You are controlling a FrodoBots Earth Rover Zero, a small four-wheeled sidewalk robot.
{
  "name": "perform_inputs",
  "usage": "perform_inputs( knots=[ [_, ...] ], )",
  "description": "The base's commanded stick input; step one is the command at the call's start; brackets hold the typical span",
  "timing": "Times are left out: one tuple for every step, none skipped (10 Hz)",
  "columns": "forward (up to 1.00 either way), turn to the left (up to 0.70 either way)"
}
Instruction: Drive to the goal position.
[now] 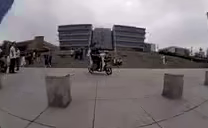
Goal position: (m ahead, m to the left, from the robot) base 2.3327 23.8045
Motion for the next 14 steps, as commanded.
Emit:
perform_inputs(
  knots=[
    [0.70, -0.14],
    [0.70, -0.14],
    [0.70, -0.14],
    [0.70, -0.08],
    [0.70, 0.00],
    [0.70, 0.00],
    [0.70, 0.00],
    [0.70, 0.03],
    [0.70, 0.13],
    [0.70, 0.14],
    [0.70, 0.14],
    [0.70, 0.14],
    [0.70, 0.14],
    [0.70, 0.14]
  ],
)
